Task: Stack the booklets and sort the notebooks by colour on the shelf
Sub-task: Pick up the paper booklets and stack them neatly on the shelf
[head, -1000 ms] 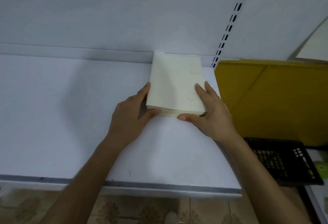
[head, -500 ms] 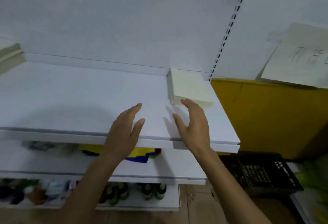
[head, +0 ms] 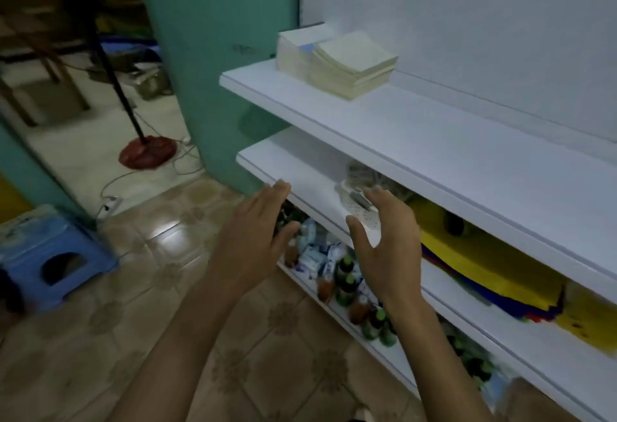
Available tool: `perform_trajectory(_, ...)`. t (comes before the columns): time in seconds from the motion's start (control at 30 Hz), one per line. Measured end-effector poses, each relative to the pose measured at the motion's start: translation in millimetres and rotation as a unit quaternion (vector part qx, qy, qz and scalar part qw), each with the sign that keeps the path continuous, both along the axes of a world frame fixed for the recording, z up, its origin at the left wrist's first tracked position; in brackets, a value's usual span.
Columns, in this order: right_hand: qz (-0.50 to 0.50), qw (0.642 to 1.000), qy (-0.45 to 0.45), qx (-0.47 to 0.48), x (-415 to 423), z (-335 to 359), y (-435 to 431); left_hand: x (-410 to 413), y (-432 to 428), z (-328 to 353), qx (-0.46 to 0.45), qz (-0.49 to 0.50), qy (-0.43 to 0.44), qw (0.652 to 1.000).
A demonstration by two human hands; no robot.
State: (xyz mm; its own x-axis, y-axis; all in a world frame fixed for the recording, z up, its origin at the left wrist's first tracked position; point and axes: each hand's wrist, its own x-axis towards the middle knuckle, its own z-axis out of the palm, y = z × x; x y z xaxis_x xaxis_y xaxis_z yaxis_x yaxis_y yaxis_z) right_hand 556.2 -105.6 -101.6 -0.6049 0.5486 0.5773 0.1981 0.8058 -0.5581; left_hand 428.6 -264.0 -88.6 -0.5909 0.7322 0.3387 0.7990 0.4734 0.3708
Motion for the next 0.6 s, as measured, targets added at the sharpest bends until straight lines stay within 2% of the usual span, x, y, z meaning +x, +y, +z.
perform_trajectory(0.07,0.025,0.999,-0.029,0.010,-21.4,-2.7,-10.4,-11.8,-18.4,-3.6,-0.052,0.017,0.048,0.997)
perform_trajectory(0.2,0.036,0.998,-0.028,0.041,-59.6,-5.4,-12.4,-37.2,-27.6,-11.0,-0.090,0.034,0.080,0.992)
perform_trajectory(0.4,0.030,0.998,-0.039,0.038,-137.4,-9.3,10.4,-106.2,-4.7,-16.1,-0.083,0.031,0.093,0.992)
perform_trajectory(0.6,0.034,0.999,-0.028,0.019,-250.8,12.4,59.4,-213.5,57.9,-5.9,-0.107,0.004,0.132,0.985)
